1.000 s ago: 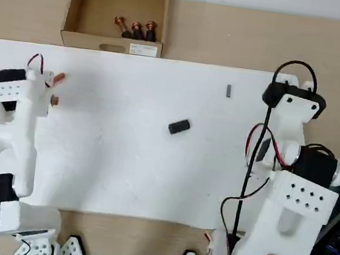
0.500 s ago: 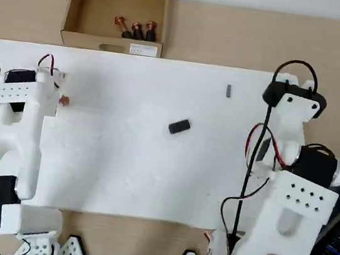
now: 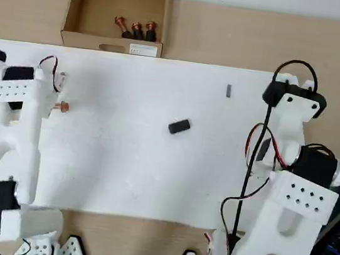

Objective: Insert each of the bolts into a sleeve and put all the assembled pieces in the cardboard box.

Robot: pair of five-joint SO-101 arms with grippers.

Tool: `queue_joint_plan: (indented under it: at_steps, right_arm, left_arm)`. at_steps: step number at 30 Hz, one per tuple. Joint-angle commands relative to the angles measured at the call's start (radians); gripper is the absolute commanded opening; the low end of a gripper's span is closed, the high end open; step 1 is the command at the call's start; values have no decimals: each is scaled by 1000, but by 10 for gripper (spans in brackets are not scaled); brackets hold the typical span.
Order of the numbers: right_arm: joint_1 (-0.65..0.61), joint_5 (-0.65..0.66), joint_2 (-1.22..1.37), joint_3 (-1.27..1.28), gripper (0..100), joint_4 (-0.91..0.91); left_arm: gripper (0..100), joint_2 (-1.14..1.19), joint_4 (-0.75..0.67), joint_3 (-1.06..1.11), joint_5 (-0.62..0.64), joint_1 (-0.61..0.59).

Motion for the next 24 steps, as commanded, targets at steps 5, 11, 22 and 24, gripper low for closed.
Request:
queue_joint_plan:
  at_steps: [5, 11, 22, 24]
  right_arm:
    - [10, -8, -33, -1, 9, -18]
    - [10, -8, -35, 1, 9, -18]
    - [12, -8, -36, 1, 9, -15]
    - [12, -8, -36, 1, 9, -14]
  left_arm:
    - [1, -38, 356, -407, -287, 21]
    - [1, 27, 505, -660, -427, 20]
    - [2, 162, 598, -798, -1171, -69]
    - [2, 183, 598, -795, -1295, -75]
